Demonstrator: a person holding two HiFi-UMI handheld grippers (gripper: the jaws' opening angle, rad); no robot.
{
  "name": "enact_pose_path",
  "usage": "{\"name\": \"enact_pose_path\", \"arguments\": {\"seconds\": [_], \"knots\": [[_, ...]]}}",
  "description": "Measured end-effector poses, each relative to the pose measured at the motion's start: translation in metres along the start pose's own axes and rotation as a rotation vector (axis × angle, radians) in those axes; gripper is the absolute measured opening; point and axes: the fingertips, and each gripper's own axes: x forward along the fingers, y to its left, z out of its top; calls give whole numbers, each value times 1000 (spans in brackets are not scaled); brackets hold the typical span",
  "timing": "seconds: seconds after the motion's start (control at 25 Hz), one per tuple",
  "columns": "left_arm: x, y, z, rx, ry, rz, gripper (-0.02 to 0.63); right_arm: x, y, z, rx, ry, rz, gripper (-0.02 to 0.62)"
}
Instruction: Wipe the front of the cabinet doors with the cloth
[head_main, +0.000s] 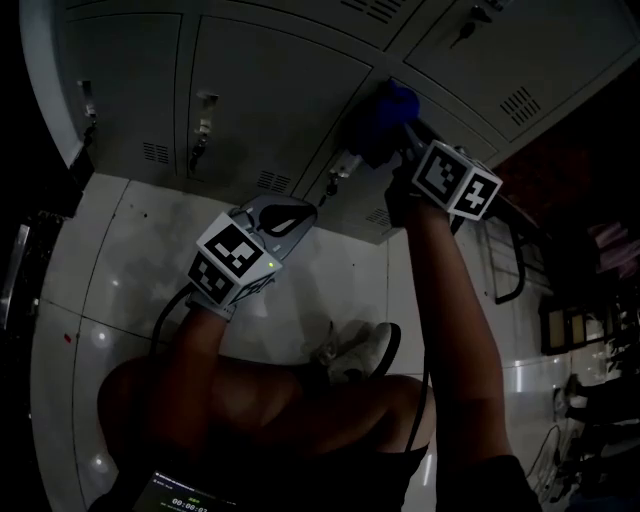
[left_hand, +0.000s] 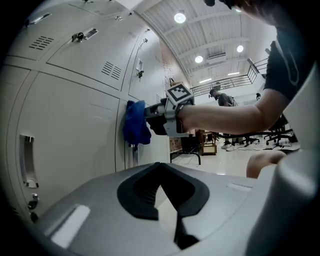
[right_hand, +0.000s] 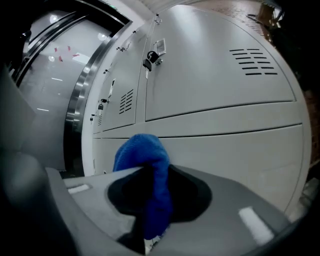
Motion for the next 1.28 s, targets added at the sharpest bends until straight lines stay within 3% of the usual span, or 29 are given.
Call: {"name": "enact_pose_path", "arguments": {"seconds": [0.4, 0.96, 1.28], "knots": [[3, -3, -7, -1, 19, -11, 0, -19, -30, 6, -32, 5, -63, 77], [6, -2, -15, 5, 18, 6, 0, -112, -175, 7, 46, -37, -315, 77], [7, -3, -17, 5, 28, 13, 0, -130, -205, -2, 47, -38, -385, 77]]}}
